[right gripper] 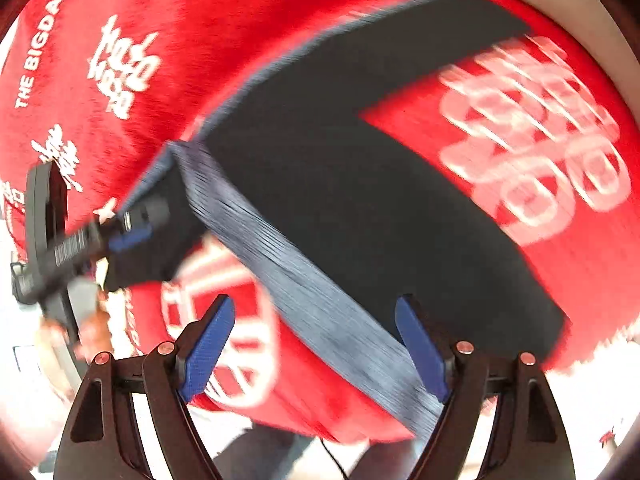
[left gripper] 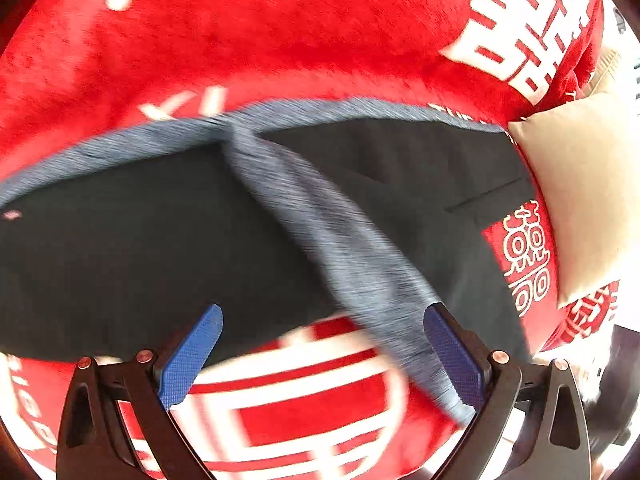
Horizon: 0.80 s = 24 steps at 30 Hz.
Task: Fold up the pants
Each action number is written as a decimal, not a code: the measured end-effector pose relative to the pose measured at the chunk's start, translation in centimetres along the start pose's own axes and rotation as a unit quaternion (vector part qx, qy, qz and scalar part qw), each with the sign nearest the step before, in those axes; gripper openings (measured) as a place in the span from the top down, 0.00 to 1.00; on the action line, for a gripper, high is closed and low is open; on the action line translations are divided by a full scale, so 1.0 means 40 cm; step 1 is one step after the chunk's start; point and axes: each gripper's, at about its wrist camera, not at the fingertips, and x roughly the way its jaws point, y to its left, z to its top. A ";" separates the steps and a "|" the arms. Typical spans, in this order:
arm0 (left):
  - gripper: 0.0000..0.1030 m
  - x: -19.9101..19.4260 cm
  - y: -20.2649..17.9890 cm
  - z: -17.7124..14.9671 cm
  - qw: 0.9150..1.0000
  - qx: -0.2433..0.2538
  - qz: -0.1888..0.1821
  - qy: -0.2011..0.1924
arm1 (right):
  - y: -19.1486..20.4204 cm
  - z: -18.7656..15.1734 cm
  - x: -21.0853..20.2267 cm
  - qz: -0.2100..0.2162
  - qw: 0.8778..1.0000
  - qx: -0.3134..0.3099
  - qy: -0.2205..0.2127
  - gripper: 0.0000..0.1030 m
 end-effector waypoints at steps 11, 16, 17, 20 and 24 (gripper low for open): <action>0.02 0.091 -0.056 0.025 0.999 -0.033 0.016 0.008 | -0.192 -0.161 0.046 0.044 0.997 0.050 0.047 0.26; 0.02 0.105 -0.083 0.033 1.000 -0.005 0.009 0.012 | -0.180 -0.197 0.064 0.070 0.994 0.071 0.042 0.31; 0.02 0.104 -0.085 0.031 1.000 -0.001 0.006 0.011 | -0.178 -0.206 0.066 0.078 0.993 0.076 0.040 0.33; 0.15 0.107 -0.086 0.035 1.000 0.010 0.012 0.010 | -0.165 -0.219 0.073 0.079 0.993 0.084 0.030 0.51; 0.45 0.107 -0.084 0.046 0.999 0.020 0.023 0.010 | -0.179 -0.221 0.063 0.090 0.988 0.125 0.017 0.95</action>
